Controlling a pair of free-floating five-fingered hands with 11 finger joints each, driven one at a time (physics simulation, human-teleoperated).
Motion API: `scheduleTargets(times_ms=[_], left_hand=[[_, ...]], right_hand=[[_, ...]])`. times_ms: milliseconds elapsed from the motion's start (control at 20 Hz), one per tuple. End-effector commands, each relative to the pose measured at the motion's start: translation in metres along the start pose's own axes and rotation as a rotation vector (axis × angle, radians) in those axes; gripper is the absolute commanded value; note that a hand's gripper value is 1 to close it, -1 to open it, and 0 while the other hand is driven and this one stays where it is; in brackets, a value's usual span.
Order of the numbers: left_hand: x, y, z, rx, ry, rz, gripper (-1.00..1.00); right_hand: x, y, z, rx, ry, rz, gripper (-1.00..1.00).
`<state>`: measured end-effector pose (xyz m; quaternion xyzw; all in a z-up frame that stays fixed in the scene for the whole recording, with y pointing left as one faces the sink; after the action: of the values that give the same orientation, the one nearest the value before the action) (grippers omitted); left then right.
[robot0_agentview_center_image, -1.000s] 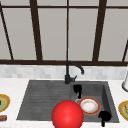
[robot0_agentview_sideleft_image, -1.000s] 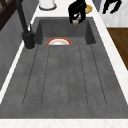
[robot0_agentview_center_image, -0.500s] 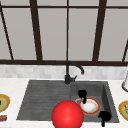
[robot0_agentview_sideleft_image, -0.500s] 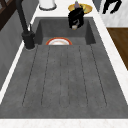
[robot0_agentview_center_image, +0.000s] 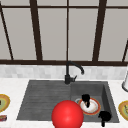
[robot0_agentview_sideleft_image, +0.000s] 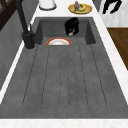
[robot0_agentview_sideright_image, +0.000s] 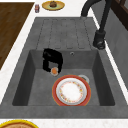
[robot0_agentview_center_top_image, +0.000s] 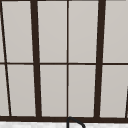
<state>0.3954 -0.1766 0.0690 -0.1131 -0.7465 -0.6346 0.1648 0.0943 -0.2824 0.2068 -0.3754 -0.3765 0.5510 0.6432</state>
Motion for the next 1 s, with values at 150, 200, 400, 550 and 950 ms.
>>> scheduleTargets(times_ms=[150, 200, 400, 550, 950], left_hand=[[-0.067, -0.034, -0.009, -0.026, -0.031, 0.0, 1.0], [-0.074, -0.04, -0.009, -0.034, -0.043, 0.002, 1.0], [-0.082, -0.073, -0.011, -0.036, -0.088, 0.013, 1.0], [-0.095, -0.094, -0.013, -0.033, -0.079, 0.006, 1.0], [-0.135, -0.118, -0.015, -0.057, -0.051, 0.035, 1.0]], right_hand=[[0.0, 0.0, 0.0, 0.0, 0.0, 0.0, 0.0], [0.0, 0.0, 0.0, 0.0, 0.0, 0.0, 0.0], [0.0, 0.0, 0.0, 0.0, 0.0, 0.0, 0.0], [0.0, 0.0, 0.0, 0.0, 0.0, 0.0, 0.0], [0.0, 0.0, 0.0, 0.0, 0.0, 0.0, 0.0]])
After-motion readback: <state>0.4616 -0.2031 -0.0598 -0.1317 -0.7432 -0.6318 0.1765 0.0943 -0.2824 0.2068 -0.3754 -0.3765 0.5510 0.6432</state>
